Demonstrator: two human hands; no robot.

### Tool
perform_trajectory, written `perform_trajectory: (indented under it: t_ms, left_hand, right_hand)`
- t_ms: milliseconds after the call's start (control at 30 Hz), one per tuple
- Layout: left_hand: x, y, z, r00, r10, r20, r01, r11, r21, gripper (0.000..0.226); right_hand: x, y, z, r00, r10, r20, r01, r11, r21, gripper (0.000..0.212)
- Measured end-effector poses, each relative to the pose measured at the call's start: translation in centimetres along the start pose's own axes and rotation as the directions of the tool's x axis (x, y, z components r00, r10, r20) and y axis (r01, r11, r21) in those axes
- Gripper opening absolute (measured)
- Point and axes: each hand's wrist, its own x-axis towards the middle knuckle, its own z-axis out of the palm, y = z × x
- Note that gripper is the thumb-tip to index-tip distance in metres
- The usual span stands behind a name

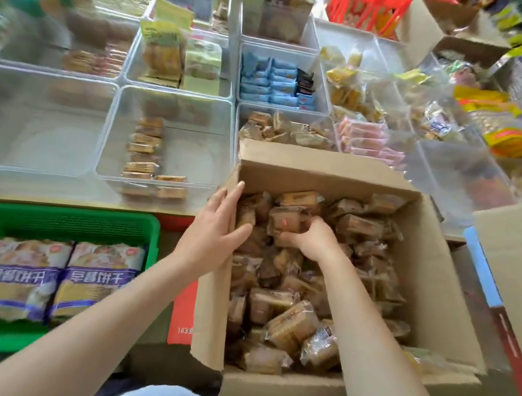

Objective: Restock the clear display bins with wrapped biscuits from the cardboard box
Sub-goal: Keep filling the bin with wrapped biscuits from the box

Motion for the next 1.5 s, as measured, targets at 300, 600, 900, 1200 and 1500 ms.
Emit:
perform_trajectory:
  t_ms: [300, 600, 900, 1200, 1500]
  left_hand:
    - [0.4, 0.6, 0.1, 0.999, 0.028, 0.021, -0.029, 0.997, 0.076, 0.074]
    - [1.2, -0.1, -0.9, 0.991, 0.088, 0.102, -0.107, 0.975, 0.194, 0.082]
    - [1.5, 0.3, -1.0, 0.986, 0.075, 0.148, -0.107, 0.97, 0.22, 0.083]
    - [2.1, 3.3, -6.0, 0.99, 0.035, 0.135, -0.04, 0.999, 0.031, 0.055]
    - [5.7, 2.2, -14.4, 0.983, 0.09, 0.163, 0.005, 0.863, -0.505, 0.036]
  right_hand:
    - [-1.5, 0.3, -0.4, 0.991, -0.043, -0.127, 0.064, 0.983, 0.172, 0.041]
    - [-2.1, -2.1, 2.9, 0.982, 0.028, -0.187, 0.007, 0.983, 0.182, 0.04]
    - [-2.8, -1.8, 1.9, 0.99, 0.029, -0.138, -0.01, 0.99, 0.139, 0.055]
    - [-7.7, -2.9, -2.3, 0.946, -0.322, -0.028, 0.25, 0.675, 0.694, 0.031]
    - [-6.7, -13.2, -0.3, 0.843, -0.53, -0.091, 0.477, 0.659, 0.581, 0.041]
